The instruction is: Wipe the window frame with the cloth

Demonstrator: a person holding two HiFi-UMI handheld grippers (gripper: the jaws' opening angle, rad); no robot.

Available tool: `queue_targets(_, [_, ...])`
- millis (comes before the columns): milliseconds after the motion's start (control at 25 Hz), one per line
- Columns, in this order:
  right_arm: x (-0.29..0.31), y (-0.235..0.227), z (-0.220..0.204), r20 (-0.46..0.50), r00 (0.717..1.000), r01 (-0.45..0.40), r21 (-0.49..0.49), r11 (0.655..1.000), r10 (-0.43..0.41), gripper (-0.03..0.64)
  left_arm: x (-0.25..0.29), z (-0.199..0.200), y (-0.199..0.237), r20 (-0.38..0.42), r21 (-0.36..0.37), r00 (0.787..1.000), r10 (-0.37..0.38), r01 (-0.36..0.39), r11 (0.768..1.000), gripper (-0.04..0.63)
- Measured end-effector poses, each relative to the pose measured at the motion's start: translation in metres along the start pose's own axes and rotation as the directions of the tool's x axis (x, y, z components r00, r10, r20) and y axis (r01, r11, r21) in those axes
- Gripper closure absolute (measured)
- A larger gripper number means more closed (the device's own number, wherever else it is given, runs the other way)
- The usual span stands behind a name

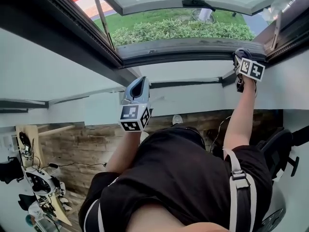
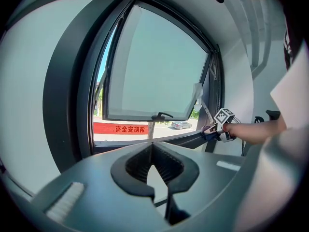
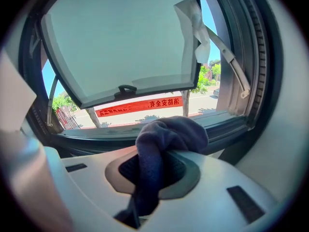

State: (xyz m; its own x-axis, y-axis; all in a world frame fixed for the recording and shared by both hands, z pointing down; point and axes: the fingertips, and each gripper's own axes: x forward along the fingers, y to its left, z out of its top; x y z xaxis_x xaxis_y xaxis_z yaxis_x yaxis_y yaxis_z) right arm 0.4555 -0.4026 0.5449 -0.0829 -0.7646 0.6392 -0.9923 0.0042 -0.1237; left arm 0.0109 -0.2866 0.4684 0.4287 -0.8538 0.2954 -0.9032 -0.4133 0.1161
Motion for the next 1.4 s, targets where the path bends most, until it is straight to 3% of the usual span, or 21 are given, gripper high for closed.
queue_targets(240, [0.002,0.032,-0.005,0.034,0.999,-0.031,0.046,0.998,0.03,0.558,-0.011,-0.001,0.009,-0.005,0.012,1.0,-0.013,0.013,1.0,0.589])
queue_targets(680, [0.005,0.082,-0.011,0.032,0.997,-0.068,0.03,0.997,0.067,0.558,-0.023,-0.005,0.023,-0.011,0.008,1.0,-0.025,0.025,1.0,0.589])
queue_targets(1400, [0.008,0.168,-0.022,0.002,0.98,-0.197,-0.044,0.979,0.198,0.558,-0.023,-0.008,0.023,-0.016,0.005,0.998,-0.053,0.053,0.999,0.589])
